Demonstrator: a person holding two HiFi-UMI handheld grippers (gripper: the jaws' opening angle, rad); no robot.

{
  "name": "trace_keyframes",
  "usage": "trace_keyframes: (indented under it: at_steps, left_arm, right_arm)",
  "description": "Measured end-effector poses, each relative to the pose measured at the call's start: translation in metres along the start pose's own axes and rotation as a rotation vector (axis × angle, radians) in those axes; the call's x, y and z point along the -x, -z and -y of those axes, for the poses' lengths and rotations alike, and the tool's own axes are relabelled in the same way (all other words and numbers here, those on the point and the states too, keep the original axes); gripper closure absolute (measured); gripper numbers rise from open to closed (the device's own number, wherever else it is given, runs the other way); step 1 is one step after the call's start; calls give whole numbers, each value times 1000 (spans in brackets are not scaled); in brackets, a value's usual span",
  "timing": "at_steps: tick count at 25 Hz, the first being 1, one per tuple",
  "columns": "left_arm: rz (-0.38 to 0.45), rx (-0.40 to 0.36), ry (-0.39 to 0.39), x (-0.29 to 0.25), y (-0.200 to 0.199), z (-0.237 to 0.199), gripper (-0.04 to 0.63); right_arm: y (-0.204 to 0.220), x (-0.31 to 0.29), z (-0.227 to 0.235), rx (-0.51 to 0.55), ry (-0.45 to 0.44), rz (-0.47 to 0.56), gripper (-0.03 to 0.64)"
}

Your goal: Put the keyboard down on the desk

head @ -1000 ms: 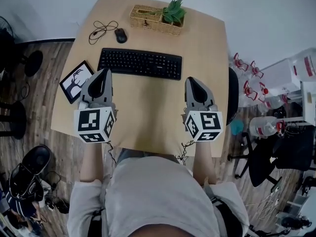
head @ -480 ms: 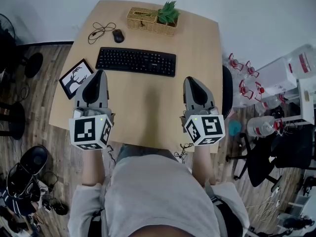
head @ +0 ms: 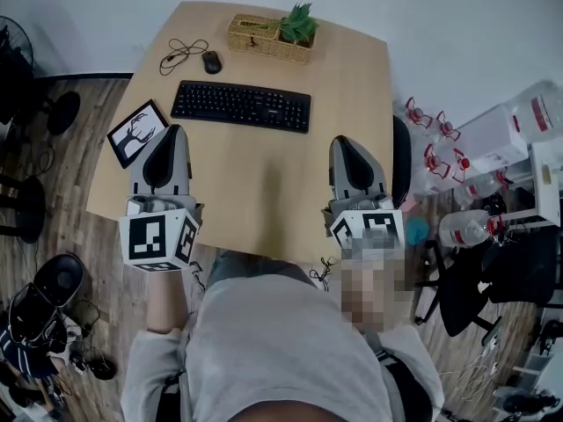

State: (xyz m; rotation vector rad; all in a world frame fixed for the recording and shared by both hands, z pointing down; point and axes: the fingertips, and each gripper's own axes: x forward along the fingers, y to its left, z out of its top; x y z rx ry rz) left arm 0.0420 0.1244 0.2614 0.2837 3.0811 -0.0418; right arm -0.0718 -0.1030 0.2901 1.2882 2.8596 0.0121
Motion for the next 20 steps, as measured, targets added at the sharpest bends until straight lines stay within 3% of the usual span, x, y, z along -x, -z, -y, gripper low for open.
trace_keyframes:
  at_steps: [20]
  left_arm:
    - [0,-11,-43,13,-1,14,583]
  right_arm:
    - [-6,13,1,-2,-32,42,601]
